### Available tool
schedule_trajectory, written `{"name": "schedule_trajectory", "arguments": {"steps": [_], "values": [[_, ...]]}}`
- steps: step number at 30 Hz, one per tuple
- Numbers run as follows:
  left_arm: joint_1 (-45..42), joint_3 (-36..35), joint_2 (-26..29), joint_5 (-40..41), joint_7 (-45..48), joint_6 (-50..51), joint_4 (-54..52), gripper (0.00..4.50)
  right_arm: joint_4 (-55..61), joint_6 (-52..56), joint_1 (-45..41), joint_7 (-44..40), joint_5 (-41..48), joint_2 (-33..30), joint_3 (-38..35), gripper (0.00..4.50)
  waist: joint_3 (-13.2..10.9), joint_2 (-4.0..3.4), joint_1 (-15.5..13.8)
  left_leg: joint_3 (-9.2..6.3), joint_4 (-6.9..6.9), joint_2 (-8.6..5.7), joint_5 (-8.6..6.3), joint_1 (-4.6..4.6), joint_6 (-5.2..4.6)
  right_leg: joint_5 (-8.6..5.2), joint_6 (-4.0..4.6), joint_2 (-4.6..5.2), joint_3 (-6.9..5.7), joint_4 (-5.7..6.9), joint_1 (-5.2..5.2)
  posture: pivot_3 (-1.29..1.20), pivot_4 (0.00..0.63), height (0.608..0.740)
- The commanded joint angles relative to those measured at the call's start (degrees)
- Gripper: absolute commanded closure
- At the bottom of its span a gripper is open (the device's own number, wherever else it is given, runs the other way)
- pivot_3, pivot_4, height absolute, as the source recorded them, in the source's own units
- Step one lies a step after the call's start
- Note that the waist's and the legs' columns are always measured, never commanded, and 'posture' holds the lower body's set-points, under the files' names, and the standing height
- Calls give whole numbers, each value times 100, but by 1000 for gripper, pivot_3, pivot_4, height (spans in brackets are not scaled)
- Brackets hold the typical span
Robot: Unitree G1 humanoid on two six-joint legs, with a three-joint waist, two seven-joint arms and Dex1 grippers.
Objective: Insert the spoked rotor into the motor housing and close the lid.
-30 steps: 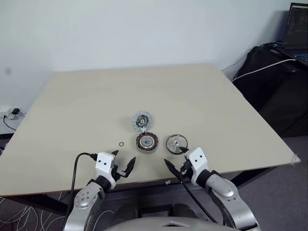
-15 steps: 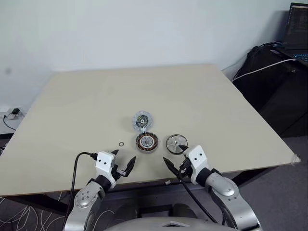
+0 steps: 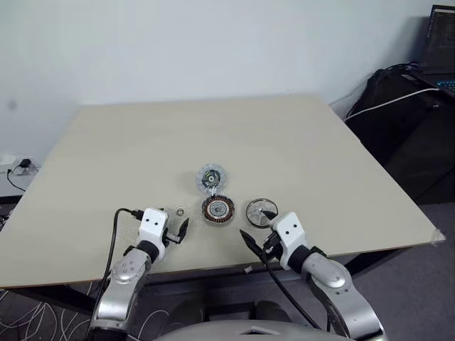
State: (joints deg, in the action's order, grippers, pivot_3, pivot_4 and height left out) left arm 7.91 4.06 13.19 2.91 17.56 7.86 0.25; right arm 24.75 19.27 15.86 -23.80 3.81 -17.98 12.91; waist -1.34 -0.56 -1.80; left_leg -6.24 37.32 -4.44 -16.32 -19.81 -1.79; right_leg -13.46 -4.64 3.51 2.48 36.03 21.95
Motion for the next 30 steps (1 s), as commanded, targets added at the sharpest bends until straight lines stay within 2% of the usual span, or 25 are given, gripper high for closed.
{"name": "schedule_trajectory", "arguments": {"steps": [1,5,11,30], "values": [[-399,35,-168,71,24,158,286,31,212,-48,-87,21,30,24,-12,0,0,1,0,0,0,0,2,-1,-4,7,-12,0,0,-1,0,0,0,740],[-753,31,-348,126,76,266,671,31,214,-79,-60,38,33,25,-43,0,2,4,-2,-1,0,-2,3,-2,-7,9,-13,0,1,-2,2,0,0,740],[-1026,76,-327,-80,0,294,1024,31,326,-21,-37,90,36,23,-78,0,2,5,1,-1,0,-1,3,-2,-7,9,-13,0,1,-1,3,0,0,740],[-1007,-80,-296,-17,-255,778,1067,31,319,31,-94,160,42,72,-38,0,6,10,1,-2,0,-1,3,-2,-7,10,-14,1,0,-1,2,0,0,740]]}}
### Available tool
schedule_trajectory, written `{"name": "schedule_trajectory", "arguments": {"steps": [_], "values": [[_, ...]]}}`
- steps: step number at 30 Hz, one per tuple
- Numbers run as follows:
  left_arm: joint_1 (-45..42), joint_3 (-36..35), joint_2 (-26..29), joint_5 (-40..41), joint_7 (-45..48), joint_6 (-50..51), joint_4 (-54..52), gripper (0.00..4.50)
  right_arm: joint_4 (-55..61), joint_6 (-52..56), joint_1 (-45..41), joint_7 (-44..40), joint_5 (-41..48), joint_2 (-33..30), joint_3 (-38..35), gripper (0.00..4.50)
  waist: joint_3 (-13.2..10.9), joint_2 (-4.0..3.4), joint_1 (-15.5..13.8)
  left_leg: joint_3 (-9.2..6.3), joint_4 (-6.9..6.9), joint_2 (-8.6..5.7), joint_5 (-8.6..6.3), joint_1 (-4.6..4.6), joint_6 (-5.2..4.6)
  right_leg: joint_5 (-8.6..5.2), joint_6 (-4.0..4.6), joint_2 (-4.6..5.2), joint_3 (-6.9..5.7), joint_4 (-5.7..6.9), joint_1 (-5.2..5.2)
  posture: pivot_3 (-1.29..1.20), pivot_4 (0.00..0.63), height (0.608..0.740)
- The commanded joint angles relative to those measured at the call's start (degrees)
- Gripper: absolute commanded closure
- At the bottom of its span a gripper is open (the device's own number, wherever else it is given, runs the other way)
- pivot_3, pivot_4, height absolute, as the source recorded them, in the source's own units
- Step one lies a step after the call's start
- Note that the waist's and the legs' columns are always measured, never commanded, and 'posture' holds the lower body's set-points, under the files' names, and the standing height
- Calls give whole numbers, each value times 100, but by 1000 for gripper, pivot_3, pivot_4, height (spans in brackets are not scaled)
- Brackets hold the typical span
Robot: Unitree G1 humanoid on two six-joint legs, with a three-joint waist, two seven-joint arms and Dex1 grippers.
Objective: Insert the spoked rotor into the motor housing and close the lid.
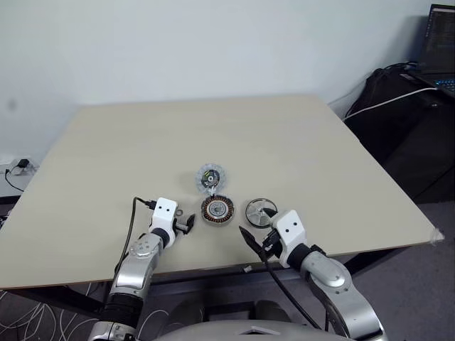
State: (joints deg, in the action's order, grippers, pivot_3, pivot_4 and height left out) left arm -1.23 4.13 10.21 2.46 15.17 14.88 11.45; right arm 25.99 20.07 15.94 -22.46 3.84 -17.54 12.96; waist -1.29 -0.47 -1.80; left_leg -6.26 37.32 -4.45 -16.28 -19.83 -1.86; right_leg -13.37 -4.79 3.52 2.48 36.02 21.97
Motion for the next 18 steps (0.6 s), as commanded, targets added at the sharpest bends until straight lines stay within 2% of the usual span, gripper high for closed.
{"name": "schedule_trajectory", "arguments": {"steps": [1,18], "values": [[-101,-92,-6,49,-1,91,-41,31,193,-47,-105,28,40,31,-43,0,2,0,2,0,0,0,0,0,0,0,0,0,0,0,0,0,0,740],[-446,-25,-79,44,19,226,326,31,161,-98,-88,63,27,55,-49,0,8,-1,-37,-1,4,0,1,2,3,3,-4,0,0,1,-6,0,0,740]]}}
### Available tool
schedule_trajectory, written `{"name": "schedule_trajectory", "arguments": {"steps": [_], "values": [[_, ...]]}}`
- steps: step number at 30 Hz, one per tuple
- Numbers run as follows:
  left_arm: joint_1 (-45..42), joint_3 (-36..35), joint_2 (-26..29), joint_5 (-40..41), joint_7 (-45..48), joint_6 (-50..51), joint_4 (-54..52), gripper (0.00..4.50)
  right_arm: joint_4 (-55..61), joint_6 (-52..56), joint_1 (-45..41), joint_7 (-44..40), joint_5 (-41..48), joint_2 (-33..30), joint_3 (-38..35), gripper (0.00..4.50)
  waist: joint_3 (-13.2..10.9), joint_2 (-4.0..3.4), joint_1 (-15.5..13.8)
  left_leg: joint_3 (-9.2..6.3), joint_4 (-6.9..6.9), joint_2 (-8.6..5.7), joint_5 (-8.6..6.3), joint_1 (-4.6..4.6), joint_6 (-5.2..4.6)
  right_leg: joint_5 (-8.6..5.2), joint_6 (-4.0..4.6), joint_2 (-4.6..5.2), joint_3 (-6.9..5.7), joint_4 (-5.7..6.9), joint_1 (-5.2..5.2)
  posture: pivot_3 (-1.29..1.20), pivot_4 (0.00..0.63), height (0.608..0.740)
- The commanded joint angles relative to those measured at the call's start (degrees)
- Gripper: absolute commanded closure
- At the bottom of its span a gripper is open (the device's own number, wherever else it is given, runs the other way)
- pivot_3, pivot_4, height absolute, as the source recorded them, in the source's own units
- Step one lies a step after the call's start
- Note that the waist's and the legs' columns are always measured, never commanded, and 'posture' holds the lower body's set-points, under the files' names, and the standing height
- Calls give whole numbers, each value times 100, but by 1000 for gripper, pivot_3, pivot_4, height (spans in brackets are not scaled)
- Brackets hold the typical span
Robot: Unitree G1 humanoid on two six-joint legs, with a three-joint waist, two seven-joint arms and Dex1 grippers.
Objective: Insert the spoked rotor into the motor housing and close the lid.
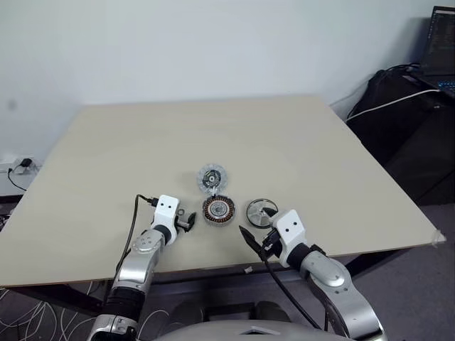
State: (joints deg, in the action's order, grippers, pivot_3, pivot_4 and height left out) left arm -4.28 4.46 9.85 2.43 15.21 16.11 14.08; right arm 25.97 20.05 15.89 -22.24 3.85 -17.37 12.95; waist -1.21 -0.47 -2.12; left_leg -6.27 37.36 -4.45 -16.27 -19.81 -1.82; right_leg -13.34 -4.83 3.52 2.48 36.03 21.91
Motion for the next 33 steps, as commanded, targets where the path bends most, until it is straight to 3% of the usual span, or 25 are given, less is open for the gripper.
{"name": "schedule_trajectory", "arguments": {"steps": [1,3,13,25,33], "values": [[-150,-71,-52,50,8,120,88,198,163,-96,-87,48,23,41,-49,0,1,-1,-7,0,1,0,0,0,0,0,0,0,0,0,0,0,0,740],[-144,-71,-54,23,-2,155,121,616,173,-96,-83,59,16,41,-53,0,4,-4,-8,0,3,0,0,0,0,1,-1,0,0,0,-2,0,0,740],[-73,-50,-15,-171,-77,248,68,3815,181,-94,-101,70,26,31,-47,0,9,-5,-8,-1,3,-2,-1,0,-1,0,0,1,0,0,-2,0,0,740],[62,-316,-215,33,-204,-207,-600,3824,285,7,-89,128,32,58,-32,0,7,5,2,-2,3,-1,-4,-1,4,0,0,1,1,0,1,0,0,740],[11,38,-412,486,478,-152,-1415,3824,321,114,-149,133,30,82,0,0,1,15,-9,-2,3,-1,-9,-12,13,1,1,3,-1,-2,8,0,0,740]]}}
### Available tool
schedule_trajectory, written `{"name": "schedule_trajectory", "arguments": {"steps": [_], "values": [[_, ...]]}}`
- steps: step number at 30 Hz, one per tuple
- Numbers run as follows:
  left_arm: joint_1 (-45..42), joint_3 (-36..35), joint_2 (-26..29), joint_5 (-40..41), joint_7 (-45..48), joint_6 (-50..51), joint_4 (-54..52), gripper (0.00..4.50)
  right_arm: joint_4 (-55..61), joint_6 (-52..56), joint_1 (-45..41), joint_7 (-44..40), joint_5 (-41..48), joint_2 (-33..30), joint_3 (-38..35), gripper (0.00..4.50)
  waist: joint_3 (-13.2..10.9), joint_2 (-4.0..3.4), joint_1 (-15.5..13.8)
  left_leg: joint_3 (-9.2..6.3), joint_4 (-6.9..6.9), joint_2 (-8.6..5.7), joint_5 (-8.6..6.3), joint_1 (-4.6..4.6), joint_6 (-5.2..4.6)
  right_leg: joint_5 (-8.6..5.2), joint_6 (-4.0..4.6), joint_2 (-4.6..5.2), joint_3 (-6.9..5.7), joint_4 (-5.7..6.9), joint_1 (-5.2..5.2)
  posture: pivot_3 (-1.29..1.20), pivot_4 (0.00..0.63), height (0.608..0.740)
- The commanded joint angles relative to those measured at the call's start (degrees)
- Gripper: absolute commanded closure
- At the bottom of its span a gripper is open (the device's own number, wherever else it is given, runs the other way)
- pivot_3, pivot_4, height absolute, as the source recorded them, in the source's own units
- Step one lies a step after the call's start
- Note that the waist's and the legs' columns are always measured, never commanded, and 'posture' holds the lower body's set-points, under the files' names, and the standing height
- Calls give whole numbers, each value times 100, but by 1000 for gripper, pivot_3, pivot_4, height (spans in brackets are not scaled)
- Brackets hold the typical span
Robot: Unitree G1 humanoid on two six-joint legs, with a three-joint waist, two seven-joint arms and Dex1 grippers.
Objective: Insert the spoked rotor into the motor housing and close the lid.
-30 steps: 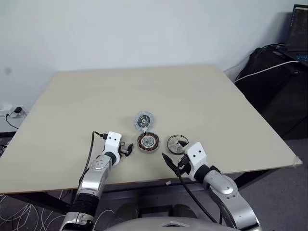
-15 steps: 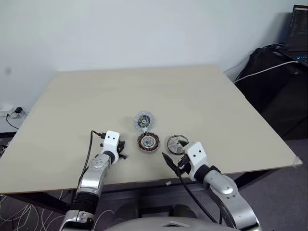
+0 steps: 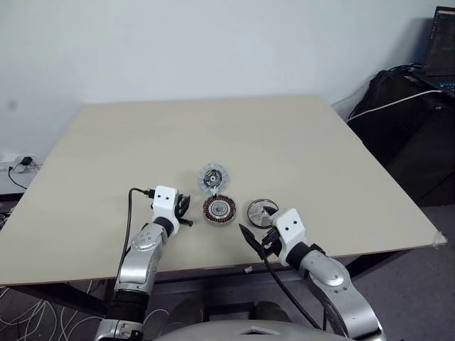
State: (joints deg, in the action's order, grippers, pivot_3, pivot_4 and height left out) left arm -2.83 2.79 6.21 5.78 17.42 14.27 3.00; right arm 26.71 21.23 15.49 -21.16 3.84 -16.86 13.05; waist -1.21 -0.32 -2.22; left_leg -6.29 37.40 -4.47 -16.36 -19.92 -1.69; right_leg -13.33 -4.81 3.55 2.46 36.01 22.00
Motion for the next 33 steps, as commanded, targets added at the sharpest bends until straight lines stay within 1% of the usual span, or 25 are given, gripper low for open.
{"name": "schedule_trajectory", "arguments": {"steps": [1,7,15,22,29,32,33], "values": [[-171,276,-62,167,330,84,-296,3824,249,4,-115,23,33,32,-9,0,0,0,2,0,0,0,1,0,-2,0,0,-1,0,0,0,0,0,740],[-493,717,-36,43,628,320,211,3824,334,77,-95,55,50,58,-36,0,0,0,7,0,0,0,9,1,-16,0,0,-5,0,1,0,0,0,740],[-871,924,-11,-124,716,382,855,3824,475,169,-50,122,27,89,-23,0,-1,0,10,0,0,0,10,1,-18,0,0,-6,1,0,1,0,0,740],[-925,1025,15,-184,838,425,1062,3824,466,142,-31,156,30,92,-25,0,-1,0,12,0,0,0,10,0,-18,0,0,-5,1,1,2,0,0,740],[-830,1067,89,-190,900,526,956,3824,472,163,-61,175,31,105,-13,0,2,-3,11,0,0,0,10,2,-18,0,-1,-5,1,1,0,0,0,740],[-803,1025,85,-137,916,541,906,2742,493,199,-94,178,24,112,15,0,2,-3,12,0,0,0,10,2,-18,0,-1,-5,1,1,0,0,0,740],[-784,1012,76,-121,917,523,860,2518,505,207,-94,176,24,112,21,0,2,-3,18,0,0,0,10,2,-18,0,-1,-5,1,1,0,0,0,740]]}}
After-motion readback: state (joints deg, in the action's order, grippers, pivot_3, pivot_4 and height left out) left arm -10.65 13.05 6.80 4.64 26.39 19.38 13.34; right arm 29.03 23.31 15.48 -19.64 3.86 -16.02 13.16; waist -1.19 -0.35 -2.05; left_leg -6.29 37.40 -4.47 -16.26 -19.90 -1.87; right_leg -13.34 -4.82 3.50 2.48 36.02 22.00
